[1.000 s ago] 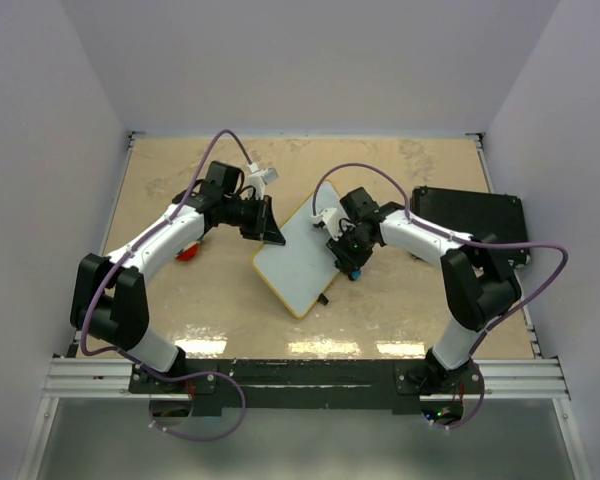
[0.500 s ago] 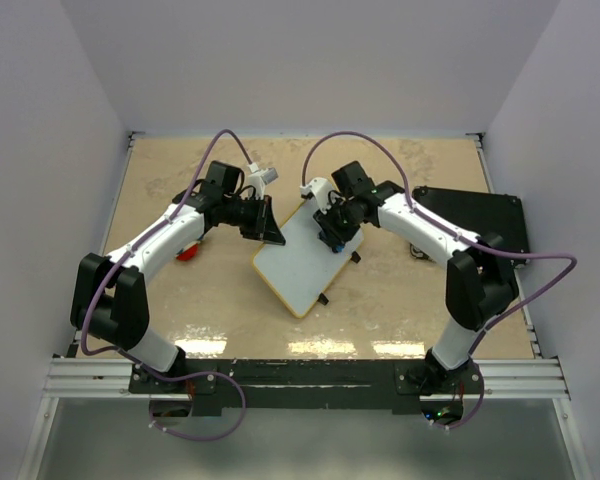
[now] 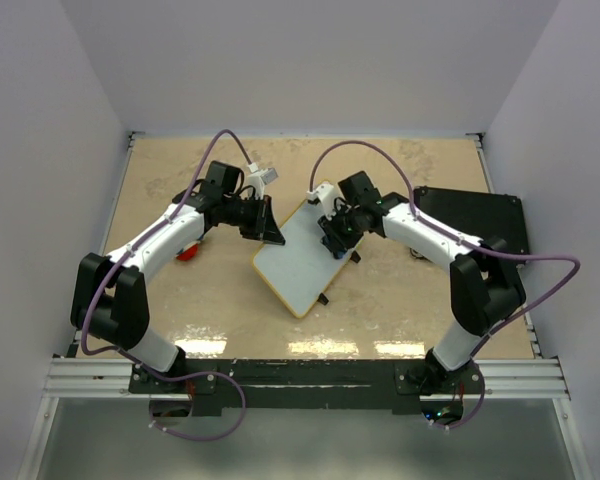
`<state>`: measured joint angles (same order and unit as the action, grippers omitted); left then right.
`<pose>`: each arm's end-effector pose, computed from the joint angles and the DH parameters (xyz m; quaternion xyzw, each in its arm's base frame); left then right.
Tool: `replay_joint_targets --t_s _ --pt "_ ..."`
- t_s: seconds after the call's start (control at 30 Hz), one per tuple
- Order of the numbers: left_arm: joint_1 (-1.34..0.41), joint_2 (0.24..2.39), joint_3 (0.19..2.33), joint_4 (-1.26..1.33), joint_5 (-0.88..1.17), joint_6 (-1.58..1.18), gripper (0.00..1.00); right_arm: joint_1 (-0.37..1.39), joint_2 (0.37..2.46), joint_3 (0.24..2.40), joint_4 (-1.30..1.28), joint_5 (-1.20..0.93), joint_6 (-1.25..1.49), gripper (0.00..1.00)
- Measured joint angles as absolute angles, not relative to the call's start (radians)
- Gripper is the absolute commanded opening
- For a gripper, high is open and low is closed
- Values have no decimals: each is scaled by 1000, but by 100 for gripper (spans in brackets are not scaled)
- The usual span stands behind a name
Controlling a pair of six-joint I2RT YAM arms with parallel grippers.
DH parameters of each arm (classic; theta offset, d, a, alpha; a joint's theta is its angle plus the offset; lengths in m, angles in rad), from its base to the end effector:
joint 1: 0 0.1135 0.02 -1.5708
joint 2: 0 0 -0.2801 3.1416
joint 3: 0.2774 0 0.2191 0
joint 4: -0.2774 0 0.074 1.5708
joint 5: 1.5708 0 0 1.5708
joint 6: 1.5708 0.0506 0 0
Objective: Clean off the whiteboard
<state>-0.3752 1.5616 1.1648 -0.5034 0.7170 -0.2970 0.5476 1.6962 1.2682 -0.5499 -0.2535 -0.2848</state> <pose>0.2713 -0.1426 0.2796 0.1499 0.8791 -0.4144 0.1816 0.2840 0.1880 0.2565 -0.4173 0.8528 0.1578 0.2714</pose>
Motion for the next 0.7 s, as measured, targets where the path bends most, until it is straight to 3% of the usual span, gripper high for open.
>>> replay_joint_targets --t_s 0.3,0.7 --pt "-376 1562 1165 -502 724 -297 0 551 1687 1138 -574 -257 -266 0" --pt "-361 1562 1158 -460 733 -331 0 476 1713 1344 -545 -359 -223 0"
